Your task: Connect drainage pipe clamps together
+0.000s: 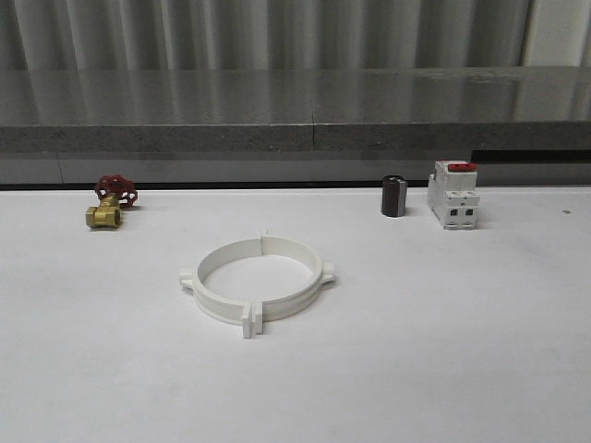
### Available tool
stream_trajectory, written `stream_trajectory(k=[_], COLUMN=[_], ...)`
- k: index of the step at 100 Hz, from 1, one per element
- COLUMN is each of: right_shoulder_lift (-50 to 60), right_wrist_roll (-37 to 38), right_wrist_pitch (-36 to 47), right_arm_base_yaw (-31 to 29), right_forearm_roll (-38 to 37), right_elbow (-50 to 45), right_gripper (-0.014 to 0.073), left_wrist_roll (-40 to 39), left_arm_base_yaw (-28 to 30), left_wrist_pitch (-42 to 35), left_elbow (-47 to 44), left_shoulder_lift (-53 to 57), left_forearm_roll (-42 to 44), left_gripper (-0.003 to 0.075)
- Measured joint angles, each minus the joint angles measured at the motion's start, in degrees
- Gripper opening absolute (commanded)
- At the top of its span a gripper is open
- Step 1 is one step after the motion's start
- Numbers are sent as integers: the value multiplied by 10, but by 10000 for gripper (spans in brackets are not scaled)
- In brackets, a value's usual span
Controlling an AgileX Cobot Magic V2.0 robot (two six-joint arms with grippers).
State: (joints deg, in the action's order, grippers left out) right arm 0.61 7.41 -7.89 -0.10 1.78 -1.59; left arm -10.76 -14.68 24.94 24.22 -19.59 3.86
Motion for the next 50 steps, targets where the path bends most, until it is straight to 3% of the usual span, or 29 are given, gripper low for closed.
stream_trajectory(k=[31,50], right_shoulder_lift=[0,0], right_wrist_roll=[0,0], right_wrist_pitch=[0,0], right_arm_base_yaw=[0,0], right_forearm_roll=[0,0], right_elbow=[0,0], right_gripper=[-118,-118], left_wrist_roll=[0,0], left_arm_base_yaw=[50,109], left_wrist_pitch=[-167,-196], left_elbow=[-91,-172], left_shoulder_lift=[39,109], left_forearm_roll=[32,29], left_gripper=[-20,-20])
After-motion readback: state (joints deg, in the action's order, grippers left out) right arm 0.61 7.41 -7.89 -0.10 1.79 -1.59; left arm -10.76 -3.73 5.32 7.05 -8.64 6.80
